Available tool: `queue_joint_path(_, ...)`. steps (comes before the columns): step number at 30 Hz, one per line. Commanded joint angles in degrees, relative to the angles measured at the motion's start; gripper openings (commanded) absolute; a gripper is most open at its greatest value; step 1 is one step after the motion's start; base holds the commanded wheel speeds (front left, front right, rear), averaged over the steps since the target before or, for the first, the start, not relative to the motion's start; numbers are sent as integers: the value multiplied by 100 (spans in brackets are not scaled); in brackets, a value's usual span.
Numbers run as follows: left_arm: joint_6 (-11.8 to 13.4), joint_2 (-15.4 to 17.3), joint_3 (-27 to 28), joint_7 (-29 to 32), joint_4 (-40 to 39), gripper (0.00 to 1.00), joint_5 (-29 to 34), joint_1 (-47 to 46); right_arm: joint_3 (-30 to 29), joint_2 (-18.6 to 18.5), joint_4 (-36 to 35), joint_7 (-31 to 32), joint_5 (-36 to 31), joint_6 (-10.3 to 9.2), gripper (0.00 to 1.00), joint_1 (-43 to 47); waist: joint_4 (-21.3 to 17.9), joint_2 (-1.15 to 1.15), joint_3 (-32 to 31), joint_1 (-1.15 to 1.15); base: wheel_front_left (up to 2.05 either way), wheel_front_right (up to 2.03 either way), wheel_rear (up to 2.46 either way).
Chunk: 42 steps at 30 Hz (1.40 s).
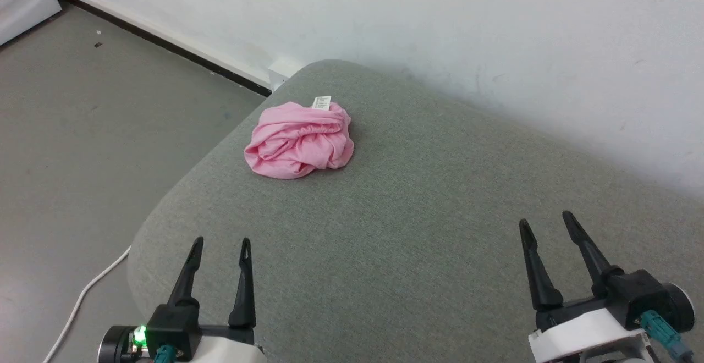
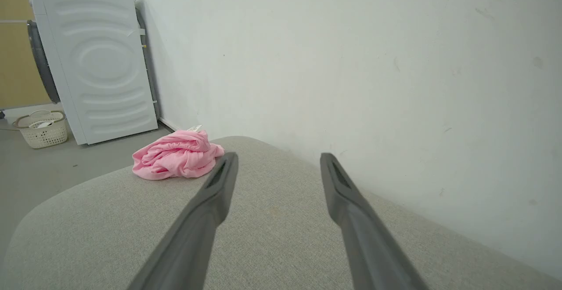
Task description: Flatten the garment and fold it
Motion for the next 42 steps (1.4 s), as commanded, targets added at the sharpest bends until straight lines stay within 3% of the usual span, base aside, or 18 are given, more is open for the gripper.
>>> queue_joint_path(1, 50, -27, -23, -72, -50, 100, -47, 81, 2, 21, 14, -64, 48, -11, 100, 64, 73, 0, -2, 0, 0, 0, 0)
queue_joint_path(10, 77, -29, -60, -178, -80, 100, -71, 118, 8, 23, 32, -170, 57, -12, 100, 96, 304, 0, -8, 0, 0, 0, 0)
queue_joint_path(24, 71, -27, -50, -178, -36, 100, -136, 69, -25, 23, 29, -170, 7, -12, 100, 50, 215, 0, 102, 0, 0, 0, 0)
queue_joint_path(33, -388, 277, 107, -108, 529, 100, -425, -739, -63, 23, -127, -170, -265, -12, 100, -148, -178, 0, 650, 0, 0, 0, 0)
queue_joint_path(42, -862, 1003, 72, 1477, 1722, 100, -944, -2308, -79, 23, -363, -170, -565, -12, 100, -418, -874, 0, 1447, 0, 0, 0, 0)
